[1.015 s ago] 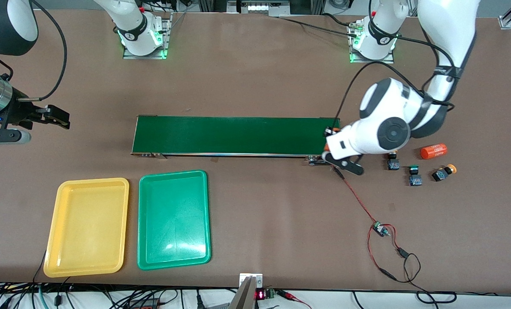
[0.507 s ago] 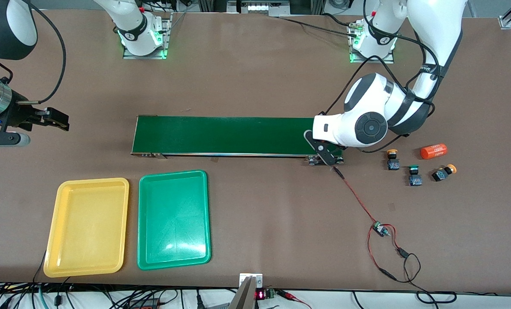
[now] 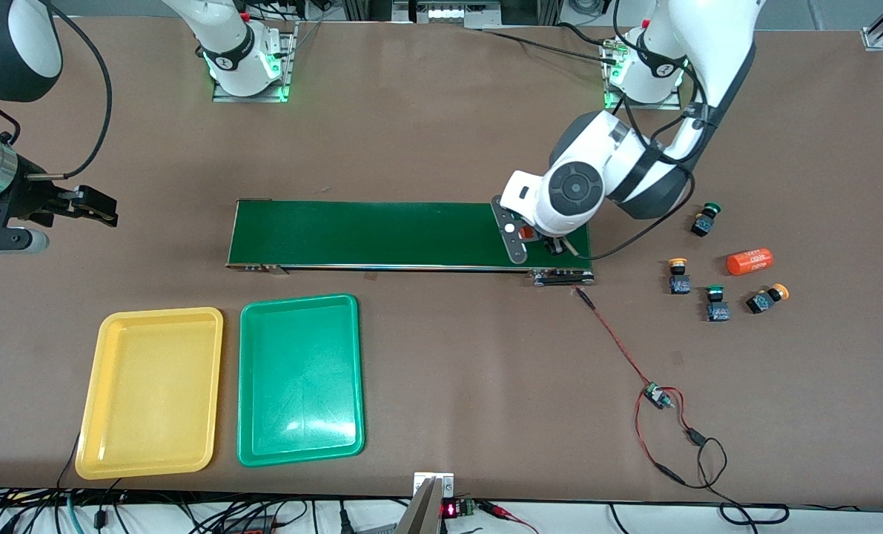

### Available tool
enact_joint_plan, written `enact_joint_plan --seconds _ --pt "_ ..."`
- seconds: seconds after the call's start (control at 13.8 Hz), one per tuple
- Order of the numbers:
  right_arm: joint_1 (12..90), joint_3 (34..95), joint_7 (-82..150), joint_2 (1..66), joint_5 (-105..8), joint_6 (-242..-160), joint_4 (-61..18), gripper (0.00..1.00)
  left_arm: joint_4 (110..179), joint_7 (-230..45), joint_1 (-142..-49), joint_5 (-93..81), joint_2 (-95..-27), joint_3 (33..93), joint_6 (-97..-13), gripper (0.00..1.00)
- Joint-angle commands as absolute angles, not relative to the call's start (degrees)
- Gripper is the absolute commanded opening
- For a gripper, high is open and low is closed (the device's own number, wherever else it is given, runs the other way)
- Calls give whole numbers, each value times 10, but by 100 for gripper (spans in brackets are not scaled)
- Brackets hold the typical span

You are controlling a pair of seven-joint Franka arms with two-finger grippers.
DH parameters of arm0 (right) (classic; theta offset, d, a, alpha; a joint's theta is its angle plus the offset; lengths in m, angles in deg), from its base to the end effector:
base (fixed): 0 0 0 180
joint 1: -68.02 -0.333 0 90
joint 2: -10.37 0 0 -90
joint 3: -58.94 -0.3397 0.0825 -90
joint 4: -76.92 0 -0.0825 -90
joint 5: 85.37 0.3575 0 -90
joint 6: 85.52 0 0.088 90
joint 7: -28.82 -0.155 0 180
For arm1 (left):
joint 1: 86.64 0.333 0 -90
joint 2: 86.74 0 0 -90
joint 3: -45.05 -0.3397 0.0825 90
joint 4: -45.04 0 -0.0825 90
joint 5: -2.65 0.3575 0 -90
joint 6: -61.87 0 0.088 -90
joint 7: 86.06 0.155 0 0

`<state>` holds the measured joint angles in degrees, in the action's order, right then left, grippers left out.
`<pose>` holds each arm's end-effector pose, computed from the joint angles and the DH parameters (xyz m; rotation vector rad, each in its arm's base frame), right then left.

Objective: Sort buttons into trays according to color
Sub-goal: 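Carry the battery onto the green conveyor belt with the left gripper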

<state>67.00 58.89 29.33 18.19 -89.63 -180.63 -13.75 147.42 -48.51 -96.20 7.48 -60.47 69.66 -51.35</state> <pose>0.5726 -0.0002 0.5276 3.0658 0.0558 -0.0899 0.5108 -0.3163 0.2908 2.4108 -1.7870 -0.3347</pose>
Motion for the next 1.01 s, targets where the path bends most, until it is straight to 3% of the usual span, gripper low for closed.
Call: enact_joint_plan --seconds 0.0,0.94 --pt "673 587 289 185 -889 -1808 -129 100 1499 -405 -953 90 -609 695 -547 0" --pt "672 587 287 194 -886 -1809 -126 100 1536 -383 -960 147 -600 695 -550 2"
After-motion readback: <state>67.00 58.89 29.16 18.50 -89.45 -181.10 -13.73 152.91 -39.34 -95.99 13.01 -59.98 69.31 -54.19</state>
